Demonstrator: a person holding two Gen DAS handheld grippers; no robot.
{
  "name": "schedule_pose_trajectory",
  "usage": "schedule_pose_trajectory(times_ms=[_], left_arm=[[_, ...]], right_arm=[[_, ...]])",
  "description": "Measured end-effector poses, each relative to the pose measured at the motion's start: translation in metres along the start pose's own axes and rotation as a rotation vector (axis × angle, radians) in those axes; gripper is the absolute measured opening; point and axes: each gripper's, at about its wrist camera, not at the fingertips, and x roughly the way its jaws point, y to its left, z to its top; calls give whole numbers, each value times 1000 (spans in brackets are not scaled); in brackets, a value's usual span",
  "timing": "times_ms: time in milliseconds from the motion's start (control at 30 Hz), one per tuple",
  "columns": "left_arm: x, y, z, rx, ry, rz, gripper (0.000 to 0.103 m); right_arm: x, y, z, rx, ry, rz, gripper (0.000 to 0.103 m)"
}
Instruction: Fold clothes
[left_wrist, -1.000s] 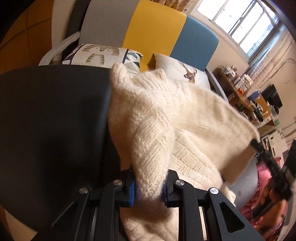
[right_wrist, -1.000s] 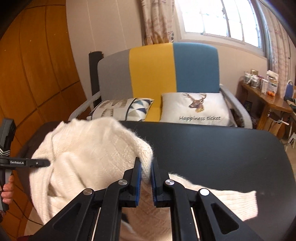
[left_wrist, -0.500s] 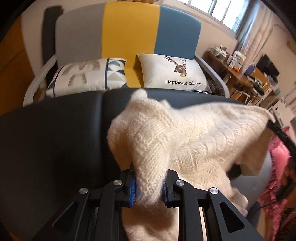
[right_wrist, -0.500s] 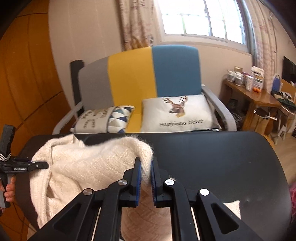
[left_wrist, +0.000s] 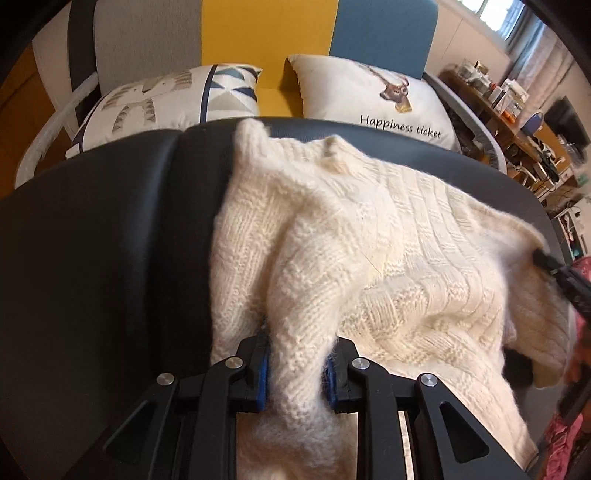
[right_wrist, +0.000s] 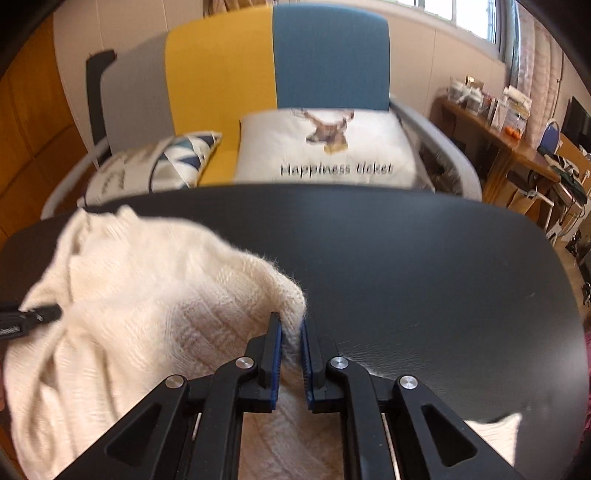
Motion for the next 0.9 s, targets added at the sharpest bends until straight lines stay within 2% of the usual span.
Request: schedule_pose_trajectory(times_ms=[100, 200, 233, 300, 367, 467, 600, 667, 767, 900], left_arm=[[1, -6, -1, 32, -26, 38, 31], [-1, -10, -2, 31, -43, 31, 43], [-3, -10, -2, 20, -45, 26, 48], [-11, -7, -4, -15, -49, 12, 51], [-20, -2, -7, -59, -56, -12, 52], [-45, 9, -17, -143, -95, -88, 53], [-81, 14, -41, -187, -158, -159, 53], [-93, 8, -56, -179, -166, -179, 54], [-97, -10, -81, -146, -127, -203, 54], [-95, -36, -112, -115, -74, -226, 54]], right_arm=[[19, -2, -7, 40, 54, 20, 14], [25, -8, -12, 82, 82, 66, 21], [20, -12, -13, 94, 68, 83, 21], [-5, -22, -14, 123, -5, 118, 21], [-43, -39, -20, 156, -94, 143, 24], [-96, -67, -34, 187, -190, 148, 25], [-124, -105, -76, 201, -107, -32, 25], [-119, -116, -99, 212, -37, -70, 25], [-103, -120, -126, 213, 39, -73, 24], [-78, -113, -141, 227, 81, -33, 24]])
